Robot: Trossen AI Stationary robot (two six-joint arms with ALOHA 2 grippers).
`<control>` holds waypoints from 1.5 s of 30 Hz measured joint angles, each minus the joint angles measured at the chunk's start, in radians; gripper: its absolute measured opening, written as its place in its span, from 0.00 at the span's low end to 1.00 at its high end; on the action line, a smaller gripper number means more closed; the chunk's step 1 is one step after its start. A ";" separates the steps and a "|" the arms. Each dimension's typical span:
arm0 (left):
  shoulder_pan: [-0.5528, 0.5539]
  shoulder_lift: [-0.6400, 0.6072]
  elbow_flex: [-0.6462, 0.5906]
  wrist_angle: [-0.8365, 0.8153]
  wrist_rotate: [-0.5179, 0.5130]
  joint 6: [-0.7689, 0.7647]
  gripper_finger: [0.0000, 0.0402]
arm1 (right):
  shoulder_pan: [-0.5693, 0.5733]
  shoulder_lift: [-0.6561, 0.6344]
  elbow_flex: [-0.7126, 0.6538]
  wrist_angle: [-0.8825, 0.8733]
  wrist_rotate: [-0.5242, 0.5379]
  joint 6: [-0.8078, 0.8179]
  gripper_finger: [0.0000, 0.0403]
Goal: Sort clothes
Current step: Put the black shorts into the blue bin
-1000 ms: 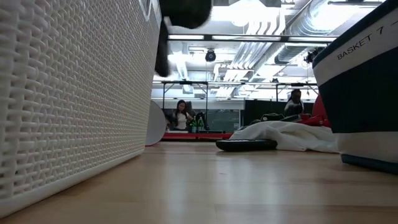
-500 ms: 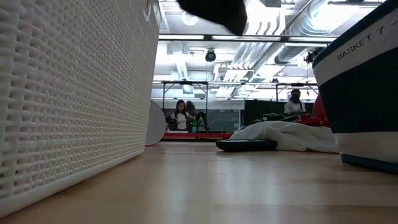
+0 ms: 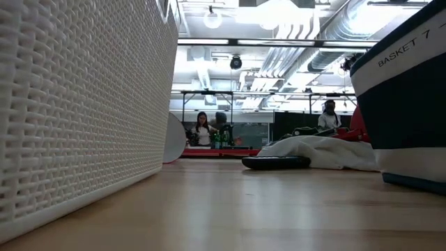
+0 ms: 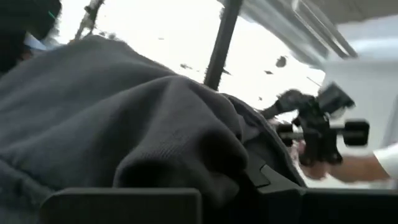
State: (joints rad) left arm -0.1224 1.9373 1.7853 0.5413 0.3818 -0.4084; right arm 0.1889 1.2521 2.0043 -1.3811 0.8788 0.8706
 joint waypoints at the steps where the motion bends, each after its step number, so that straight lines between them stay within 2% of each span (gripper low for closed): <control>1: -0.004 0.036 0.032 -0.001 0.013 -0.001 0.04 | -0.003 0.000 -0.005 0.000 -0.002 0.008 0.00; 5: -0.021 0.161 0.123 0.005 0.061 -0.010 0.05 | -0.006 -0.002 -0.005 -0.008 -0.016 0.016 0.00; 7: -0.031 0.209 0.141 0.004 0.058 -0.034 0.08 | -0.006 -0.002 -0.005 -0.008 -0.016 0.019 0.00; 9: -0.040 0.255 0.150 0.003 0.040 -0.055 0.13 | -0.006 -0.002 -0.005 -0.008 -0.016 0.019 0.00; 16: -0.075 0.354 0.155 0.014 -0.130 -0.087 0.33 | -0.006 -0.003 -0.005 -0.015 -0.015 0.008 0.00; 22: -0.095 0.375 0.185 0.050 -0.126 -0.170 0.52 | -0.006 -0.003 -0.006 -0.015 -0.015 0.005 0.00; 24: -0.107 0.375 0.224 0.014 -0.109 -0.123 0.57 | -0.006 -0.003 -0.006 -0.015 -0.015 0.001 0.00; 27: -0.125 0.374 0.286 -0.092 -0.072 0.088 0.62 | -0.006 -0.003 -0.006 -0.015 -0.015 0.001 0.00; 30: -0.135 0.372 0.360 -0.306 -0.143 0.281 0.64 | -0.006 -0.003 -0.006 -0.015 -0.015 0.001 0.00; 33: -0.131 0.372 0.446 -0.501 -0.201 0.396 0.64 | -0.006 -0.003 -0.006 -0.015 -0.015 0.002 0.00; 35: -0.128 0.372 0.491 -0.517 -0.184 0.409 0.64 | -0.006 -0.003 -0.006 -0.015 -0.015 0.002 0.00; 39: -0.127 0.364 0.529 -0.484 -0.056 0.466 0.64 | -0.006 -0.003 -0.006 -0.015 -0.015 0.003 0.00; 41: -0.131 0.345 0.536 -0.545 -0.063 0.477 0.64 | -0.006 -0.002 -0.006 -0.015 -0.015 0.012 0.00; 43: -0.128 0.343 0.535 -0.535 -0.070 0.482 0.64 | -0.006 -0.003 -0.006 -0.015 -0.015 0.019 0.00; 45: -0.136 0.343 0.535 -0.555 -0.073 0.587 0.64 | -0.006 -0.002 -0.006 -0.015 -0.014 0.014 0.00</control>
State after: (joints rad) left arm -0.2583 2.2802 2.3207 -0.0140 0.3089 0.1781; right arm 0.1825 1.2499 1.9985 -1.3962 0.8651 0.8845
